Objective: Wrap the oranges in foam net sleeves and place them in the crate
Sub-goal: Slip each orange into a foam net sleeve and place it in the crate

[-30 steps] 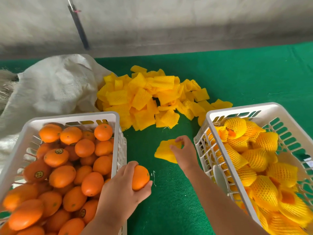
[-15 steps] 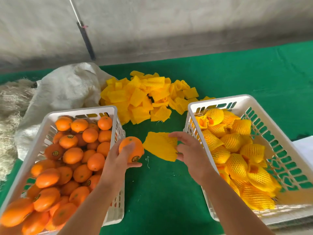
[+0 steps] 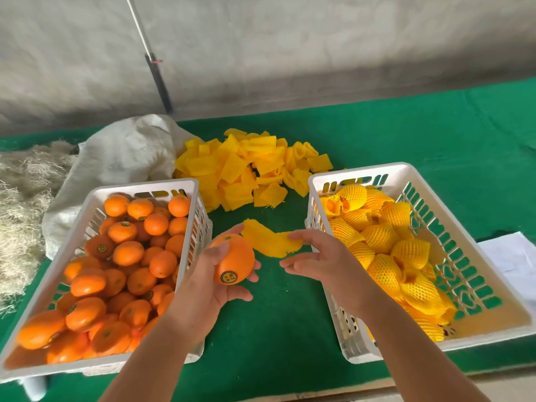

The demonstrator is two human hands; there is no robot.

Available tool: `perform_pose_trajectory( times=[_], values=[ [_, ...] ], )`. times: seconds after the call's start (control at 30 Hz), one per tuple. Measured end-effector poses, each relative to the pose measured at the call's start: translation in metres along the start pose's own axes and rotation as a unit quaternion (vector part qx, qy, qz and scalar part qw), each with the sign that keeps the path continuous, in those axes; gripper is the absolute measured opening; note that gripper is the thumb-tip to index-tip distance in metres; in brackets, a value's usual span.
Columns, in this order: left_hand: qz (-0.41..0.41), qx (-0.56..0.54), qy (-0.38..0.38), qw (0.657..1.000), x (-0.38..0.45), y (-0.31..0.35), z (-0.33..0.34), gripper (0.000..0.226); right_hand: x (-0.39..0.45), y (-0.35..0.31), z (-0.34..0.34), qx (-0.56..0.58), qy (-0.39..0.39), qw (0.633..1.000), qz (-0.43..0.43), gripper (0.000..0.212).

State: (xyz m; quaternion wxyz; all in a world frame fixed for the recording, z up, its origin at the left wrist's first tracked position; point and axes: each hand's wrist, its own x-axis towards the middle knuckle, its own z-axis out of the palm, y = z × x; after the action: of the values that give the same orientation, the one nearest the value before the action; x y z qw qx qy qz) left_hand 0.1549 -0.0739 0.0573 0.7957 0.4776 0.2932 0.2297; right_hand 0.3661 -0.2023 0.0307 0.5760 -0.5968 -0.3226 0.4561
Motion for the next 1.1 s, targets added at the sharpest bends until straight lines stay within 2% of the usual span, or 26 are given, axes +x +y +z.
perform_pose_trajectory(
  times=[0.1,0.27,0.33,0.47,0.57,0.67,0.83,0.97,1.1],
  values=[
    [-0.017,0.012,0.002,1.0,-0.009,0.0,0.005,0.076,-0.009,-0.007,-0.001,-0.034,0.003,0.999,-0.005,0.048],
    [-0.021,0.016,0.013,1.0,-0.017,0.0,0.011,0.077,-0.017,-0.014,0.002,-0.018,0.012,1.0,-0.006,0.038],
    [-0.029,-0.007,0.026,0.999,-0.02,0.0,0.012,0.077,-0.02,-0.014,0.002,0.005,0.012,1.0,-0.001,0.035],
    [-0.06,-0.062,0.044,0.995,-0.026,-0.003,0.012,0.093,-0.025,-0.012,0.001,0.033,0.016,0.999,0.008,0.029],
    [-0.075,-0.069,0.019,0.995,-0.033,-0.01,0.012,0.092,-0.031,-0.008,0.0,0.047,0.011,0.999,0.025,0.026],
    [-0.095,-0.071,-0.026,0.993,-0.04,-0.016,0.012,0.073,-0.039,-0.004,-0.002,0.063,-0.003,0.997,0.038,0.027],
    [-0.126,-0.028,-0.086,0.988,-0.047,-0.018,0.017,0.076,-0.05,-0.005,-0.005,0.084,-0.012,0.996,0.041,0.031],
    [-0.138,0.007,-0.114,0.984,-0.051,-0.016,0.016,0.082,-0.056,-0.007,-0.007,0.097,0.009,0.994,0.053,0.029],
    [-0.149,0.027,-0.142,0.978,-0.049,-0.006,0.012,0.07,-0.058,-0.008,-0.012,0.068,0.035,0.996,0.046,0.028]
  ],
)
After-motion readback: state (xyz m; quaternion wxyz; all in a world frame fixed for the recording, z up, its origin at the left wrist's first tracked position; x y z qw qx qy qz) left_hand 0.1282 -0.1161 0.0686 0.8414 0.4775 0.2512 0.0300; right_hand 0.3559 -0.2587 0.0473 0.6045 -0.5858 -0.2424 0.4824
